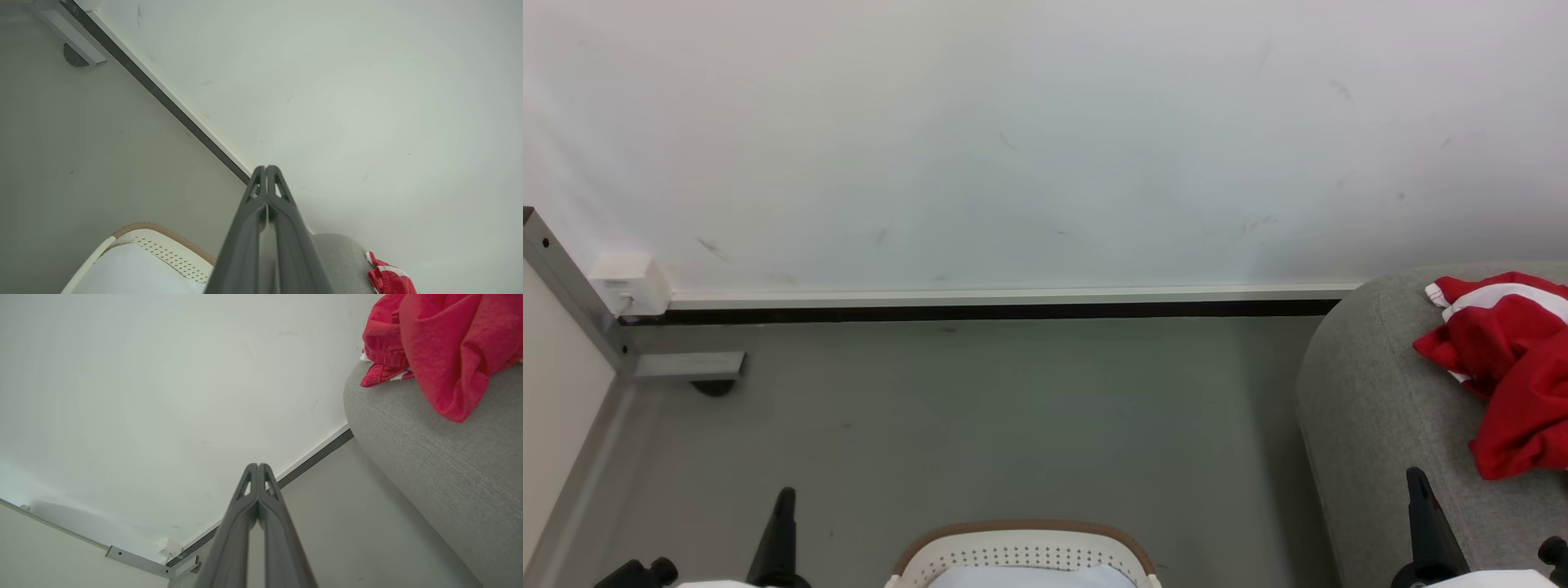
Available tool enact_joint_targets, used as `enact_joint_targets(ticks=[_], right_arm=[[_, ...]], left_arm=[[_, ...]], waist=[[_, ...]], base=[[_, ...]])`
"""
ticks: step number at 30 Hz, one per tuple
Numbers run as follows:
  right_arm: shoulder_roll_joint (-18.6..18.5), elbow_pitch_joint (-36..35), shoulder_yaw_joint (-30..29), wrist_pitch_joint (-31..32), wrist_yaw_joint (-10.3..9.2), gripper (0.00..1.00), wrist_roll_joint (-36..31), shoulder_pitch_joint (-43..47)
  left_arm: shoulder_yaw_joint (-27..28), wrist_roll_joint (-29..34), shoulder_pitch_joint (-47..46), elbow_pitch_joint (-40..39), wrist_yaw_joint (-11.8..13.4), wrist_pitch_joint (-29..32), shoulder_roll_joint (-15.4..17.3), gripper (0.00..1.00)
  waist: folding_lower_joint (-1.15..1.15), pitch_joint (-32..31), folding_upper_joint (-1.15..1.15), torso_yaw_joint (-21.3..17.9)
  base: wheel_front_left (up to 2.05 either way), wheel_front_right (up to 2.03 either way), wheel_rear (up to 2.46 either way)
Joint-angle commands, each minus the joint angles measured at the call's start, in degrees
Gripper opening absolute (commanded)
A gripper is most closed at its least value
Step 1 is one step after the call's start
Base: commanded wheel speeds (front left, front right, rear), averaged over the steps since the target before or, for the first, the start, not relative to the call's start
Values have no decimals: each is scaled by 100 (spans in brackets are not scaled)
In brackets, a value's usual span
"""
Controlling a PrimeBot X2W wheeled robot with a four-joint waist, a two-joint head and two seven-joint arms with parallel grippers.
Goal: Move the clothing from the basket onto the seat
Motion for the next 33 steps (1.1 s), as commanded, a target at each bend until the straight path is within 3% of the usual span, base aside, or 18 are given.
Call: enact_joint_targets(ticks=[1,33], right_arm=[[-51,-75,-39,37,-4,0,180,-152],[-55,-114,-354,549,-7,0,2023,-279]], left_arm=[[54,-189,-128,-54,-44,46,8,0],[332,-1888,-343,-16,-168,570,-131,0]], waist=[[0,2,0,-1],[0,41,0,-30]], base=[[0,0,0],[0,0,0]])
